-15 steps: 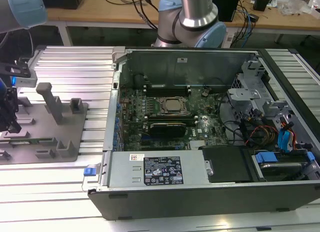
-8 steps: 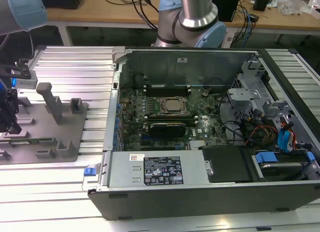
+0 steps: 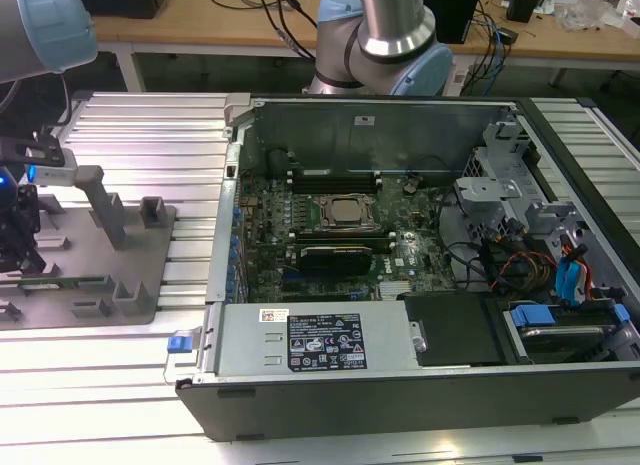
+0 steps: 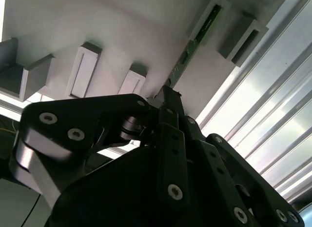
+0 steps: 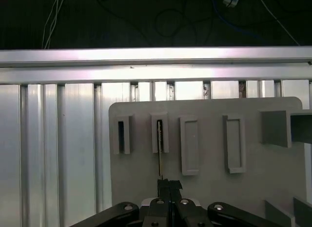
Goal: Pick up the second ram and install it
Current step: 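Pick up the second ram and move it above second insertion slot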
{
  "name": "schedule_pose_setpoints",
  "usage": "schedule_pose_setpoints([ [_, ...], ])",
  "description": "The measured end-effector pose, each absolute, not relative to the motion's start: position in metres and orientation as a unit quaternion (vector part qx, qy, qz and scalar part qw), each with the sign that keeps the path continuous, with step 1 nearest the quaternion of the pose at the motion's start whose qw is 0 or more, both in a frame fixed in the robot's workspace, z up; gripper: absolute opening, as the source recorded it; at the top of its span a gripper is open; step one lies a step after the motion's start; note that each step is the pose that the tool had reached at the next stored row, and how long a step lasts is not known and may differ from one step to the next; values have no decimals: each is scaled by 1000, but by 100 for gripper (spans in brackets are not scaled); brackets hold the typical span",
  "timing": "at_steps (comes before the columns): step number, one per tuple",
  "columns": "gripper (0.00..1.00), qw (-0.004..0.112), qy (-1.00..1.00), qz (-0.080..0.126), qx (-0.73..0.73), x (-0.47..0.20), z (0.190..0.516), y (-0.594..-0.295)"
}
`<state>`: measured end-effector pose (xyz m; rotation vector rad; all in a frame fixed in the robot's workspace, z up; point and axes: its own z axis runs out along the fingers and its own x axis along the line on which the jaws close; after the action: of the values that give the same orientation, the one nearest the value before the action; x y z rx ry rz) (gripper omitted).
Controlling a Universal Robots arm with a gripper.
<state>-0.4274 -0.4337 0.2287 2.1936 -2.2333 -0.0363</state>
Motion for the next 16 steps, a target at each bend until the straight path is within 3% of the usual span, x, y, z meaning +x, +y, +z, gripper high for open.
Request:
schedule_pose_setpoints([
  [2, 8, 6, -713, -12, 701, -427, 229, -434],
  [5, 27, 6, -713, -12, 701, -427, 229, -434],
  [6, 27, 6, -713, -12, 701, -427, 229, -434],
  [7, 34, 6, -713, -12, 701, -427, 229, -434],
  [16, 34, 6, -698, -11, 716, -431, 212, -435],
])
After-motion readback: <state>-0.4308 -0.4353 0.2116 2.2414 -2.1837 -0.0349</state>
